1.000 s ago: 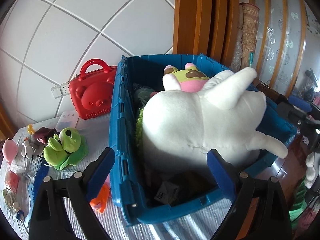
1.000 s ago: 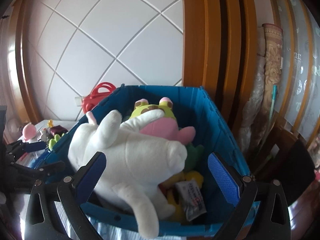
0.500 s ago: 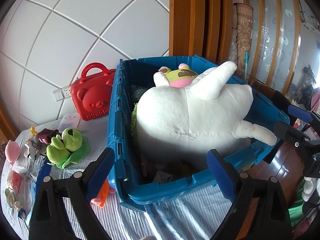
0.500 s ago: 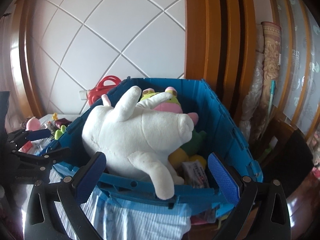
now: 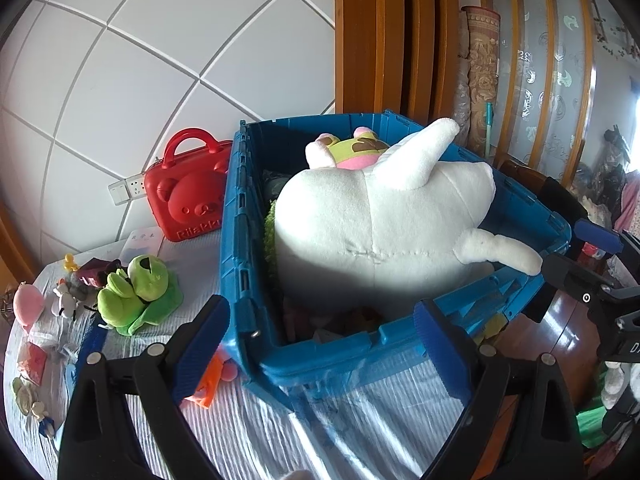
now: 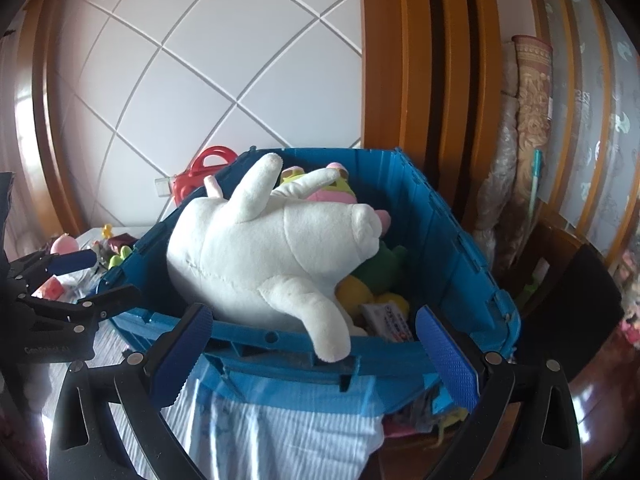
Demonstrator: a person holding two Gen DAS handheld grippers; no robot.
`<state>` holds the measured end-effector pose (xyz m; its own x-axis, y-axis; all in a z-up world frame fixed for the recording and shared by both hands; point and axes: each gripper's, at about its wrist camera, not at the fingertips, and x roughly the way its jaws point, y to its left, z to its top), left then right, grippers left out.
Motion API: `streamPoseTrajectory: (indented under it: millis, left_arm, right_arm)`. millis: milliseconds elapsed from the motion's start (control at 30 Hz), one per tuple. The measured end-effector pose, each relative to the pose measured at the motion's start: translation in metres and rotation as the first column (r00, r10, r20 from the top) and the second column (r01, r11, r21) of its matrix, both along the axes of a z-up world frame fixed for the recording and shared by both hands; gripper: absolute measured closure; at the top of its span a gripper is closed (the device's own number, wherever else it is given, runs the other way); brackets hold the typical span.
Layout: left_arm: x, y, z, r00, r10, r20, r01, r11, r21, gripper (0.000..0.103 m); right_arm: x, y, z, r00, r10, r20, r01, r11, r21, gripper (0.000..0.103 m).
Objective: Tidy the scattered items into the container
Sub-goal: 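Raise both open tools out of the crate and back away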
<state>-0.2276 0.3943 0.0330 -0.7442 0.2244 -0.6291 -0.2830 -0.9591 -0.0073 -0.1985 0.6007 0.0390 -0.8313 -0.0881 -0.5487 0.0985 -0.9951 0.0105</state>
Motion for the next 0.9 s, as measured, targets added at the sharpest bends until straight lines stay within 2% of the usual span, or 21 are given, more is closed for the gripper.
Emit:
streamPoseTrajectory:
  millis: [367, 500, 667, 900]
  left_arm:
    - [0.034, -0.050, -0.016, 1.000, -0.013, 0.028, 0.013, 1.000, -0.001, 0.009]
    - [0.050, -0.077, -0.027, 0.998, 0.044, 0.039, -0.044, 0.999, 0.005, 0.009]
    - [0.081, -0.110, -0.031, 0.990, 0.135, 0.045, -0.135, 0.991, 0.001, 0.009]
    - [0.137, -0.148, -0.027, 0.957, 0.284, 0.054, -0.284, 0.959, -0.021, 0.009]
  right_arm:
    - [0.035, -0.047, -0.009, 1.000, -0.010, 0.027, 0.010, 1.000, -0.005, 0.000]
    - [0.049, -0.074, -0.024, 0.998, 0.009, 0.054, -0.008, 1.000, -0.013, 0.000]
    - [0.064, -0.109, -0.039, 0.991, 0.104, 0.088, -0.102, 0.995, -0.023, 0.000]
    - [0.092, -0.144, -0.041, 0.968, 0.239, 0.080, -0.236, 0.971, -0.047, 0.000]
